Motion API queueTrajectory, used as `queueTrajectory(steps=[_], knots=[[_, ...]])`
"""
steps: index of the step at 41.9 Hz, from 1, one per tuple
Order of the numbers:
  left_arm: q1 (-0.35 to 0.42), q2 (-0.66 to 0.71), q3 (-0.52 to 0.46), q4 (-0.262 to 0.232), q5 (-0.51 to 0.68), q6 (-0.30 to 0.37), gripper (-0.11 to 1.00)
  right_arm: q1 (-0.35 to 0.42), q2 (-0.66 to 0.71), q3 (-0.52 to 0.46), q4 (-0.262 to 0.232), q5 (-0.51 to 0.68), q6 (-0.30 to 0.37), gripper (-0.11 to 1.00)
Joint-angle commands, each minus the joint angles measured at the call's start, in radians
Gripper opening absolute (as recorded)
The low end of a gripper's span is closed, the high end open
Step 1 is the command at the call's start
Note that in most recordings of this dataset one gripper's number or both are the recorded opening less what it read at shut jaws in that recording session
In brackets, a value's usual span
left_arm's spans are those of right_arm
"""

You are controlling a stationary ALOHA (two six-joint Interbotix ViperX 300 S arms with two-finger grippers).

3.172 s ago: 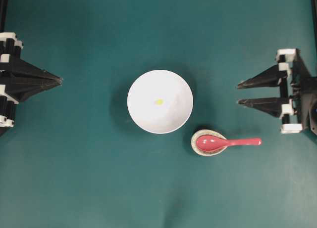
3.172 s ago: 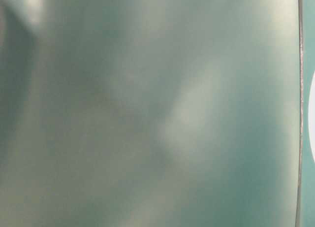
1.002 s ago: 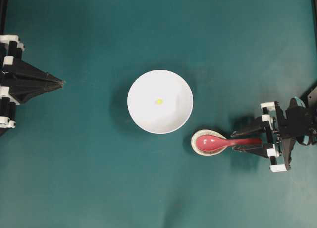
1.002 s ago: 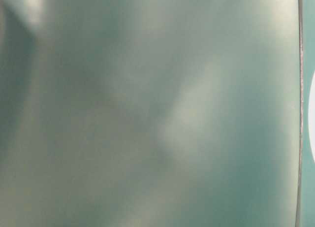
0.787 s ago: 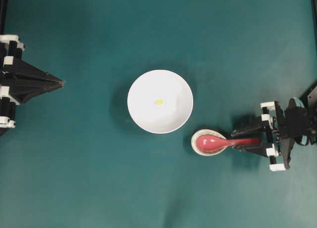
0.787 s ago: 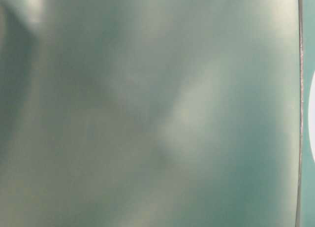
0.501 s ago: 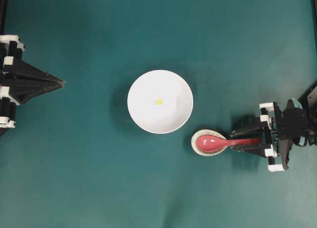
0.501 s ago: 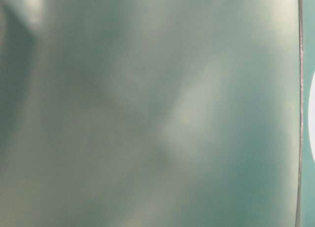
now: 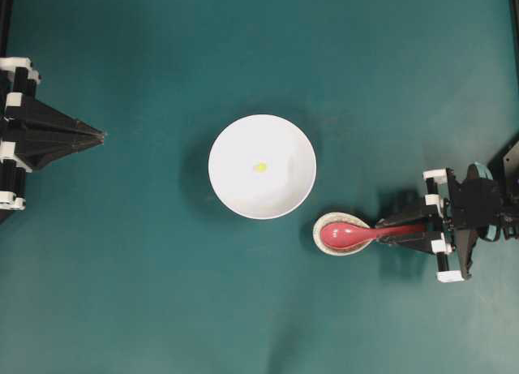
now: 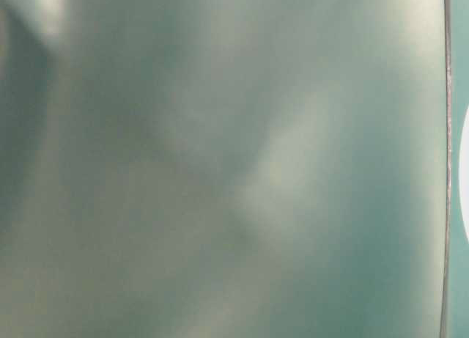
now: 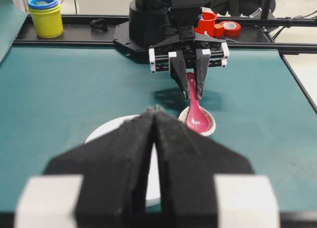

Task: Scoop the yellow hexagonal prism block from the bowl with a spoon using the right arm.
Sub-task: 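Lift the pink spoon and carry it over the white bowl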

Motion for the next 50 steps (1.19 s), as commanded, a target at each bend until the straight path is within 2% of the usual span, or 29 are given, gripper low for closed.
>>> queueTrajectory(steps=[1, 15, 22, 25, 37, 50], knots=[[-0.002, 0.009, -0.014, 0.003, -0.005, -0.002, -0.01, 0.005, -0.011, -0.006, 0.002, -0.005, -0.003, 0.22], [0.000, 0.008, -0.012, 0.002, 0.003, -0.003, -0.01, -0.020, -0.089, -0.009, 0.003, 0.011, -0.017, 0.22], [-0.002, 0.008, -0.014, 0.003, 0.003, -0.005, -0.01, -0.051, -0.195, -0.023, 0.003, 0.100, -0.081, 0.22], [0.000, 0.008, -0.014, 0.002, 0.005, -0.008, -0.01, -0.069, -0.252, -0.040, 0.003, 0.169, -0.120, 0.22], [-0.002, 0.009, -0.012, 0.002, 0.012, -0.011, -0.01, -0.192, -0.454, -0.179, 0.003, 0.583, -0.285, 0.22], [0.000, 0.009, -0.012, 0.003, 0.011, -0.014, -0.01, -0.379, -0.568, -0.305, -0.002, 0.931, -0.347, 0.22]])
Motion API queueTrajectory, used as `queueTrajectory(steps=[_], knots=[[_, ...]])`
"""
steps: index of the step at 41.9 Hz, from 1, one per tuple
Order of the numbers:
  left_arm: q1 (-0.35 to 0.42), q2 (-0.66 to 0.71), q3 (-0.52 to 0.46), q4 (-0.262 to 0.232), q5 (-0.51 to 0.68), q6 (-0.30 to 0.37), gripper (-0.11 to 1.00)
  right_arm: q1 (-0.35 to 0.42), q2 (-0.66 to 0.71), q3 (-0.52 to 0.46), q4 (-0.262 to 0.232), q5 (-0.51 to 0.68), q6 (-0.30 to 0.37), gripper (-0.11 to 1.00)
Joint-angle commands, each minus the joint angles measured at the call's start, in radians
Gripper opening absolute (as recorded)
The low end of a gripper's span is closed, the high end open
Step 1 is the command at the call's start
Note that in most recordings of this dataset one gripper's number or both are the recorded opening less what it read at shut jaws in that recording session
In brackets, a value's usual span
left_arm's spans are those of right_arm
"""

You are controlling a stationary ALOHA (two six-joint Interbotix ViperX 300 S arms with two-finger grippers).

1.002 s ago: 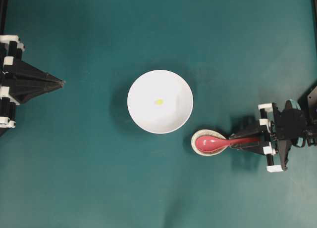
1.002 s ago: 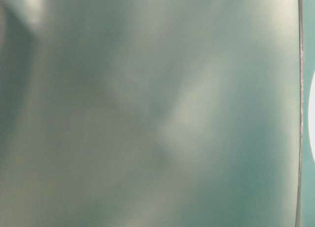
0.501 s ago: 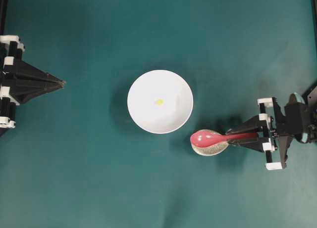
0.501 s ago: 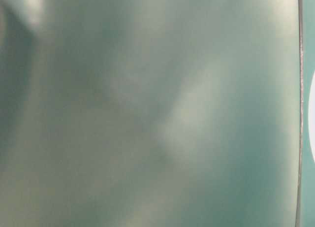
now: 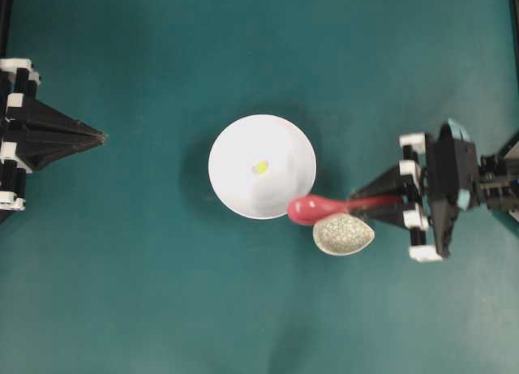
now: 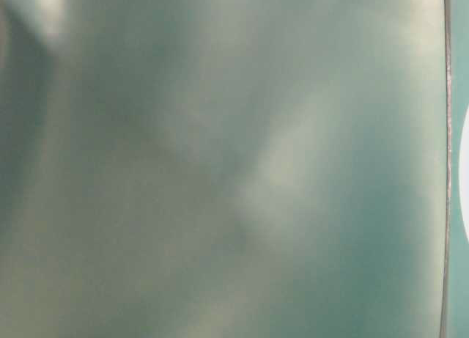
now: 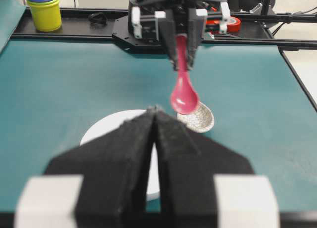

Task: Scoop the yellow hexagonal prism block from the bowl with a spoon using the right arm.
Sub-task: 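Lift the pink spoon and carry it over the white bowl, then lower the spoon bowl into the white bowl beside the yellow block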

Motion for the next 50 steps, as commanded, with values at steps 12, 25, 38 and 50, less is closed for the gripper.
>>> queueTrajectory(steps=[12, 25, 38, 50], knots=[[-0.002, 0.009, -0.012, 0.000, -0.006, -0.003, -0.01, -0.219, -0.051, -0.190, -0.025, 0.445, -0.008, 0.22], [0.000, 0.009, -0.012, 0.002, -0.005, -0.003, -0.01, -0.319, -0.029, -0.330, -0.074, 0.673, -0.003, 0.22], [0.000, 0.009, -0.012, 0.000, -0.003, -0.003, -0.01, -0.347, 0.089, -0.457, -0.110, 0.836, -0.002, 0.22], [0.000, 0.009, -0.012, 0.000, -0.003, -0.003, -0.01, -0.347, 0.206, -0.578, -0.173, 0.960, 0.002, 0.22]])
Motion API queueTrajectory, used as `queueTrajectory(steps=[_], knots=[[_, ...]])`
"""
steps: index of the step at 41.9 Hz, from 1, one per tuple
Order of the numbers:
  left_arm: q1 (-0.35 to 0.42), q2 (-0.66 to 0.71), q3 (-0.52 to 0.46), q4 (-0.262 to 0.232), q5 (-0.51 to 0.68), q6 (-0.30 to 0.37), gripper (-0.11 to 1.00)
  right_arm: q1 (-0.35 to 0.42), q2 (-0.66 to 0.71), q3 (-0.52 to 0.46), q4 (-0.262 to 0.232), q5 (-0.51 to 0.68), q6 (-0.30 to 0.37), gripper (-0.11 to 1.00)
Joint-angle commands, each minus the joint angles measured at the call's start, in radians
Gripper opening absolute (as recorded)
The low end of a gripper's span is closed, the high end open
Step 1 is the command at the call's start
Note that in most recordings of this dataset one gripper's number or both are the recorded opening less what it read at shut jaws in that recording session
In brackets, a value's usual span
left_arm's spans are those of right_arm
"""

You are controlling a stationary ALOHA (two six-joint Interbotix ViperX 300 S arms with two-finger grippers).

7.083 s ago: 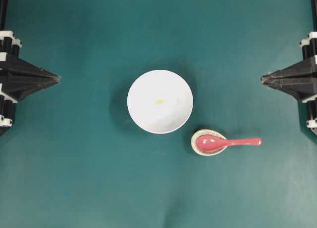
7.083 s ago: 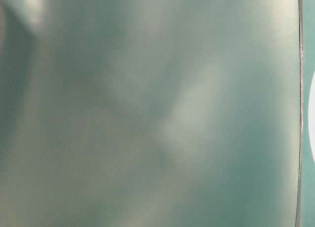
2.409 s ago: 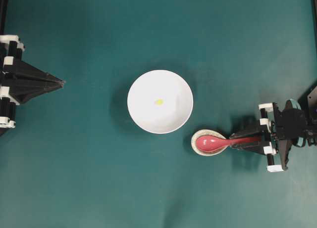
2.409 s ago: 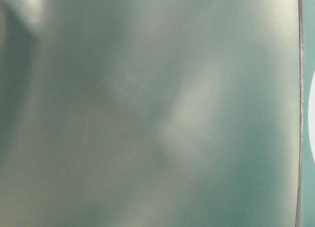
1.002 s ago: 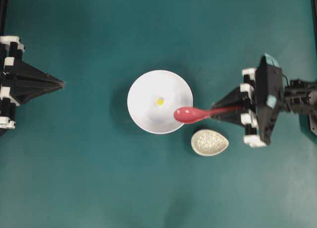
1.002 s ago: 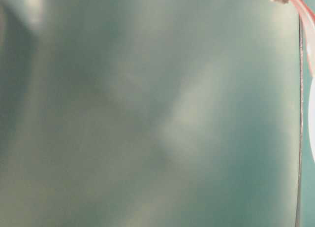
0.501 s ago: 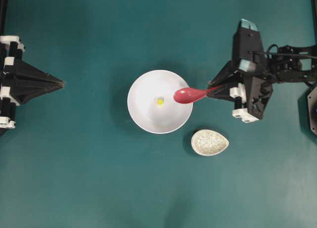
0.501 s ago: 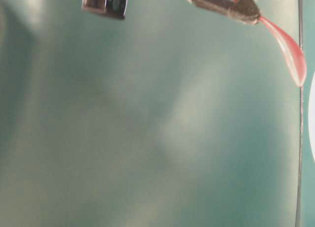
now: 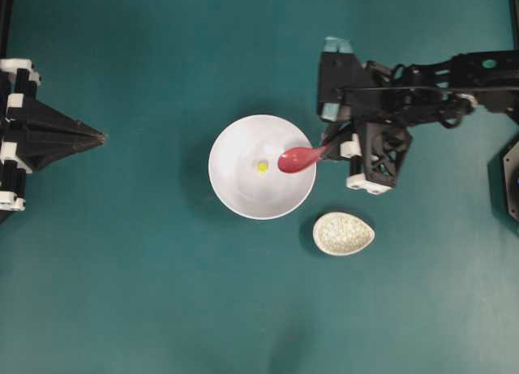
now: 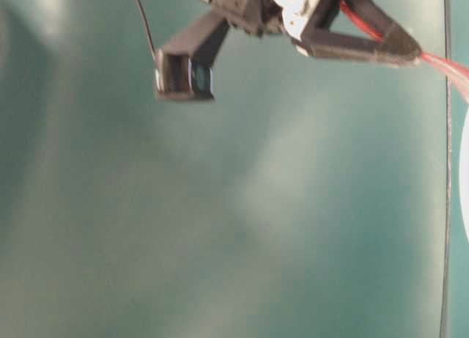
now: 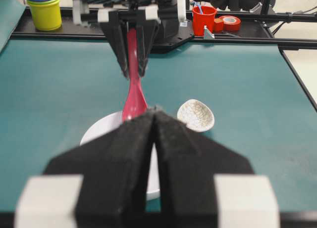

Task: Scoop the yellow hexagonal prism block from the bowl with a spoon using the right arm.
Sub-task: 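Lower the spoon bowl into the white bowl beside the yellow block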

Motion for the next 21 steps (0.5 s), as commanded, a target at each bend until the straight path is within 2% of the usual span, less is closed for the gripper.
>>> queueTrajectory(steps=[1, 21], knots=[[-0.002, 0.011, -0.014, 0.002, -0.005, -0.002, -0.01, -0.002, 0.011, -0.055, -0.009, 0.028, 0.000, 0.22], [-0.002, 0.009, -0.012, 0.002, -0.005, -0.002, -0.01, 0.000, 0.098, -0.089, -0.014, 0.040, 0.000, 0.22]])
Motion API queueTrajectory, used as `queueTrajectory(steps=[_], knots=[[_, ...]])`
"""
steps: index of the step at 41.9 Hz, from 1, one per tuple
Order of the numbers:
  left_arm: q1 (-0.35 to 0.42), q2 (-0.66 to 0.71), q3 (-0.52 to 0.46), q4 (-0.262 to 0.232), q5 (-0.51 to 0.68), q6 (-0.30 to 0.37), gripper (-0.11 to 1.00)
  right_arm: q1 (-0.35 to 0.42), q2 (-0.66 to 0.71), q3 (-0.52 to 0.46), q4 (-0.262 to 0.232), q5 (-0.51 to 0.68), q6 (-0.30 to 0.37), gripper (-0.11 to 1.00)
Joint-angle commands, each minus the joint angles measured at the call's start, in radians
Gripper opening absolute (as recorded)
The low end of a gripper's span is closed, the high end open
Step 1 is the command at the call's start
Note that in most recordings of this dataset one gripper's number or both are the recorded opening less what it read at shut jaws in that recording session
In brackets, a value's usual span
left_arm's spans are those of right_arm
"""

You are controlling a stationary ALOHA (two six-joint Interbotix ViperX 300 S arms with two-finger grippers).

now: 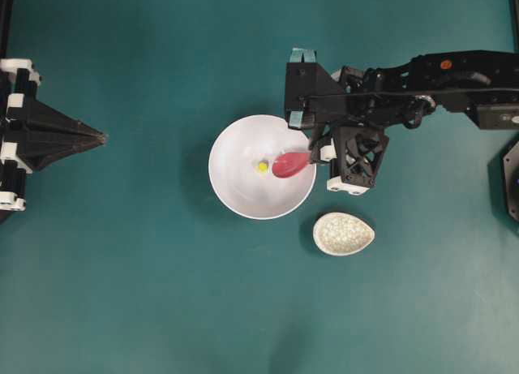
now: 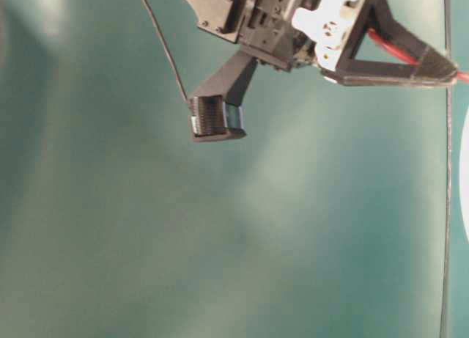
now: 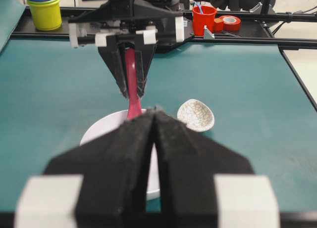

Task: Scoop the yellow hexagonal prism block from the bowl with a spoon using the right arm.
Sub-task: 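Lower the spoon bowl into the white bowl beside the yellow block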

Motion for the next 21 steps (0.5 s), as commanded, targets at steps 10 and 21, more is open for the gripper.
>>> queueTrajectory(steps=[10, 21], knots=[[0.000, 0.009, -0.012, 0.002, -0.008, -0.002, -0.01, 0.000, 0.012, -0.021, -0.002, -0.021, 0.000, 0.22], [-0.002, 0.009, -0.012, 0.002, -0.009, -0.002, -0.01, 0.005, 0.041, -0.021, -0.003, -0.061, -0.002, 0.22]])
